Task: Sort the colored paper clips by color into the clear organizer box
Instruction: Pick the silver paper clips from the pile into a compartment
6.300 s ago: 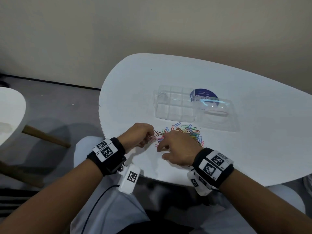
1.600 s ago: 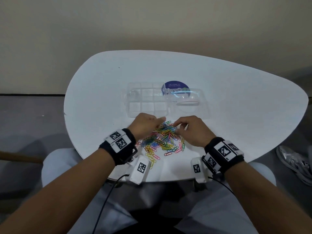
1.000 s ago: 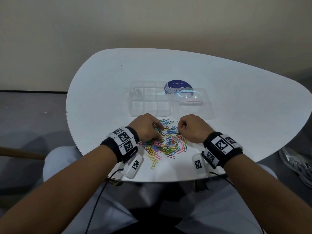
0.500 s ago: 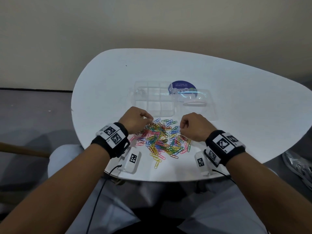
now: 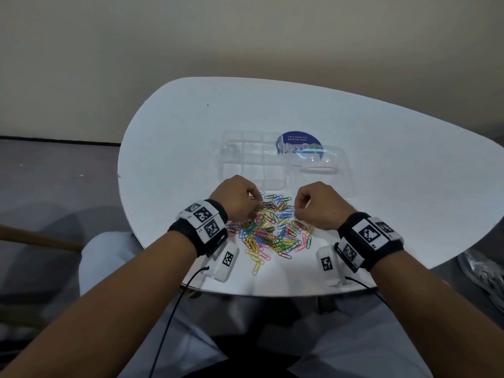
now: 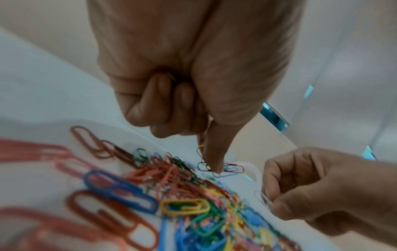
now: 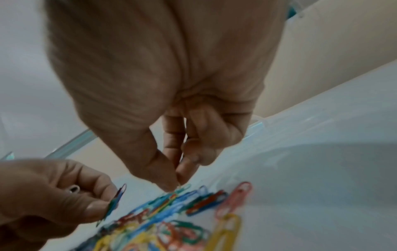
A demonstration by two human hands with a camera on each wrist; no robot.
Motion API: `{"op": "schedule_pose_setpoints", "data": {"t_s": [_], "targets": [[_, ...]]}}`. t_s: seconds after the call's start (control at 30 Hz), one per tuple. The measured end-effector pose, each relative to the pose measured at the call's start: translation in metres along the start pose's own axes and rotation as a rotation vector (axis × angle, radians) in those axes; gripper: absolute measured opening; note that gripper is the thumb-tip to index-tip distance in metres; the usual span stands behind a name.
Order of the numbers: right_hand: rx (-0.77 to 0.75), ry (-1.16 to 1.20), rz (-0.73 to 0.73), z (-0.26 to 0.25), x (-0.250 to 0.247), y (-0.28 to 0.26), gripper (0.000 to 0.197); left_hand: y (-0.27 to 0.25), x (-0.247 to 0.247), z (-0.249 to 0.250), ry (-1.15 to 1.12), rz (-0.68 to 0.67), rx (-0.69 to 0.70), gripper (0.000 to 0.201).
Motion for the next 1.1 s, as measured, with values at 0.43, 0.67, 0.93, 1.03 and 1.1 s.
{"op": "schedule_pose_setpoints", "data": {"t_s": [0.43, 0.67, 0.93, 1.03, 1.1], "targets": [[-0.137, 0.271, 0.078, -0.051, -0.01, 0.002, 0.024, -0.007, -0.014, 0.009, -0.239, 0.044, 0.039, 0.011], [-0.084, 0.34, 0.074, -0.041, -0.013, 0.002, 0.016, -0.006, -0.012, 0.011, -0.311, 0.041, 0.026, 0.007], [-0.104, 0.287, 0.095, -0.047, -0.011, 0.006, 0.009, -0.005, -0.01, 0.013, -0.28, 0.027, 0.055, 0.016], [-0.098, 0.284, 0.111, -0.044, -0.013, 0.007, 0.01, -0.006, -0.011, 0.008, -0.216, 0.015, 0.053, 0.012], [-0.082, 0.306, 0.123, -0.041, -0.016, 0.007, 0.009, -0.005, -0.012, 0.0, -0.224, 0.005, 0.027, 0.013]]}}
Point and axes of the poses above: each hand's wrist, its own y-axis towards the middle knuckle, its own x-axis out of the palm, z = x × y, the point moved 8 cm from there along y, towards the middle knuckle, and after that the axes turned 2 degrees about x, right-handed, at the moved point
